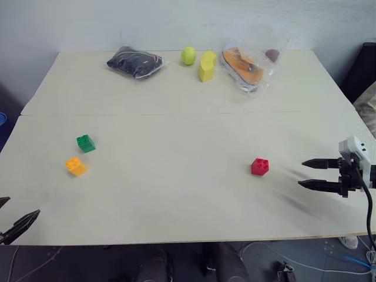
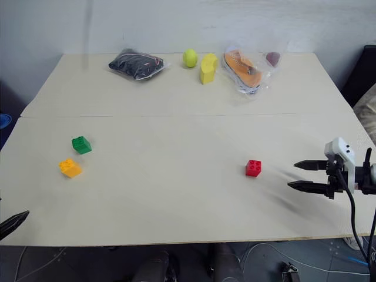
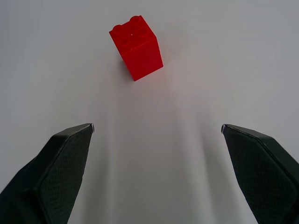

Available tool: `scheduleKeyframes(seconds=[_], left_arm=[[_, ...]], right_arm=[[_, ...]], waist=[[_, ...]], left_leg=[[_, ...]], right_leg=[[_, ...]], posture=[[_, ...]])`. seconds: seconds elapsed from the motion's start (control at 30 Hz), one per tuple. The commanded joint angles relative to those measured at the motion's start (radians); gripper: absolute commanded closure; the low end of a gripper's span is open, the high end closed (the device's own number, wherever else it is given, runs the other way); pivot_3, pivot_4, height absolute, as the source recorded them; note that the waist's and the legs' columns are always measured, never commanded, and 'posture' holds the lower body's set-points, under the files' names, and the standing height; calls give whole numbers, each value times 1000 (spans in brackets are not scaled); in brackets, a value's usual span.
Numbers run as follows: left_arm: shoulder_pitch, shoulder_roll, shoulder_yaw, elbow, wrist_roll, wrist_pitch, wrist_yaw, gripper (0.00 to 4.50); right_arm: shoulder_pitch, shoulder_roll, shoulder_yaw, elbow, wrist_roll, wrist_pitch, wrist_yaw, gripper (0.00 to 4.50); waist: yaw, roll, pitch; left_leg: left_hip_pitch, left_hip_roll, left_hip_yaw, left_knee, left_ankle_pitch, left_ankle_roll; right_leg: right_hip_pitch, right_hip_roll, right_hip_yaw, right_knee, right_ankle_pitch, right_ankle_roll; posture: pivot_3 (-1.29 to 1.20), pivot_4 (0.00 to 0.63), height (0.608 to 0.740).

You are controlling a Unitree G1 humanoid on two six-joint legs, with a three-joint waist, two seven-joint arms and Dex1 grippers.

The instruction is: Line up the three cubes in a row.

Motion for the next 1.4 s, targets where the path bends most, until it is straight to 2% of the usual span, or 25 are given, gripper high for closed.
scheduleKeyframes(seconds=[0.03, 0.53, 0.6, 0.73, 0.93, 1.1, 1.23, 1.4], left_arm=[[-17, 9, 8, 16, -11, -15, 2, 17], [-44, 17, -15, 21, 7, -3, 20, 17], [-56, 18, -28, -12, -8, 21, 27, 17], [-91, 31, -67, -134, -56, 81, 29, 17], [-296, 203, -260, -348, -243, 258, -29, 17], [-484, 312, -446, -425, -332, 320, -87, 17], [-642, 347, -581, -429, -354, 328, -126, 17], [-850, 319, -724, -394, -356, 341, -130, 17]], right_arm=[[-14, -34, -33, -30, 20, 6, 16, 0], [-47, -22, -24, -49, -10, -23, -47, 0], [-77, -11, -22, -32, -22, -36, -81, 0], [-114, -17, -2, -56, -18, -27, -55, 0], [-221, -14, 132, -133, -31, -22, 60, 0], [-291, 38, 223, -101, -57, -72, 68, 0], [-320, 90, 267, -49, -96, -125, 65, 0], [-315, 151, 302, 14, -147, -203, 40, 0]], waist=[[0, 0, 0], [0, 0, 0], [0, 0, 0], [1, 0, 0], [2, 1, 0], [-5, 2, 1], [0, 3, 1], [5, 3, 1]], left_leg=[[0, 0, 0, 0, 0, 0], [0, 0, 0, 0, 0, 0], [0, 0, 0, 0, 0, 0], [0, 0, 0, 0, 0, 0], [0, -1, 0, 2, 1, 0], [0, 0, 2, 2, 2, -1], [1, 0, 3, 3, 3, -2], [-1, 0, 1, 7, 4, -2]], right_leg=[[0, 0, 0, 0, 0, 0], [0, 0, 0, 0, 0, 0], [0, 0, 0, 0, 0, 0], [0, 0, 0, 1, 0, 0], [1, 0, 0, 4, 0, 0], [0, 2, 1, 4, 0, 0], [0, 4, 2, 4, 0, 0], [0, 5, 1, 6, 0, 0]], posture=[[0, 150, 740], [0, 150, 740], [0, 150, 740], [0, 150, 740], [0, 150, 740], [0, 150, 740], [0, 150, 740], [0, 150, 740]])
